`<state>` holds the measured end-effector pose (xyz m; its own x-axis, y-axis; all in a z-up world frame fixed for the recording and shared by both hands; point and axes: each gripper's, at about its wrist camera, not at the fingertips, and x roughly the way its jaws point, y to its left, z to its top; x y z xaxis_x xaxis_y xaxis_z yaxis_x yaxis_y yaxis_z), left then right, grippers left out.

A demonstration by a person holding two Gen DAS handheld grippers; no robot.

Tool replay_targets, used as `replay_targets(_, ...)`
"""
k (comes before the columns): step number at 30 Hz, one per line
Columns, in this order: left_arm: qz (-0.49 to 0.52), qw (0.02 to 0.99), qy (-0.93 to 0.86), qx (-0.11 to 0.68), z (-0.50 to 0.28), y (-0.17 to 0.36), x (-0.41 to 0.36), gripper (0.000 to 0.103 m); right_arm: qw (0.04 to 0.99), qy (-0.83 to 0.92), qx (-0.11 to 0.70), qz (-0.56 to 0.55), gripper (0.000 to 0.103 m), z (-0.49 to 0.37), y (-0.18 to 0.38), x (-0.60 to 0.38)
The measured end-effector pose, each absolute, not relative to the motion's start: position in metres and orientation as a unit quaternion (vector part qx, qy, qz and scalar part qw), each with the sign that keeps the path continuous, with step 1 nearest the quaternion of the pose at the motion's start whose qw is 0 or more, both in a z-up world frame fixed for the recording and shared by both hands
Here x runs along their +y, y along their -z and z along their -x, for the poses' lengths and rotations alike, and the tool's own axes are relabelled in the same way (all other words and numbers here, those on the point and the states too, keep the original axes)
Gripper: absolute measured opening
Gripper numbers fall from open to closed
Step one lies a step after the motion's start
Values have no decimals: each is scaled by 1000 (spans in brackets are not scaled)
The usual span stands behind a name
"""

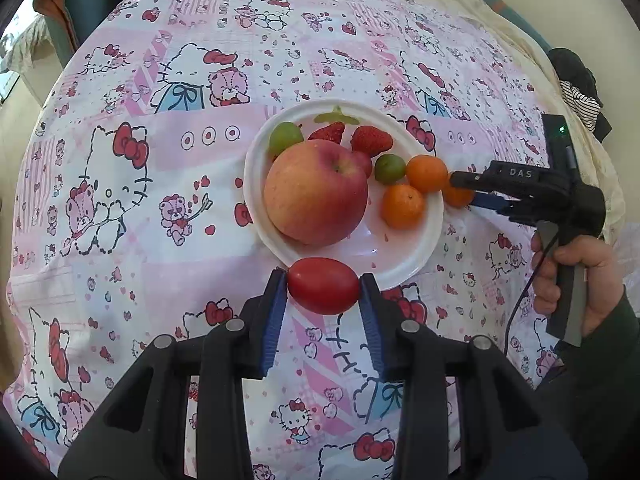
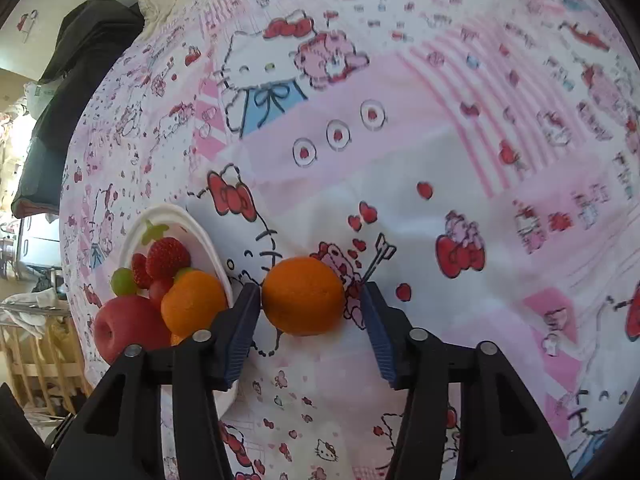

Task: Organize fruits
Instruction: 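Lift the tomato with the left gripper while the right gripper grasps the last orange, then place the tomato on the plate with the left gripper while the right gripper places the orange there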

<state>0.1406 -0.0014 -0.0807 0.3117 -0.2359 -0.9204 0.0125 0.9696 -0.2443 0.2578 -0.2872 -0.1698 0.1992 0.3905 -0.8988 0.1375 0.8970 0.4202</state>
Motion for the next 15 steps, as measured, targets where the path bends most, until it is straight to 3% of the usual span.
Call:
replay_targets(2, 95, 804, 78, 581, -142, 81, -3, 33, 743, -94, 628, -214, 45, -258, 172, -286)
replay_targets(15, 78, 820, 56, 564, -147, 85, 1, 33, 766, -112, 599, -205, 44, -247, 147, -289)
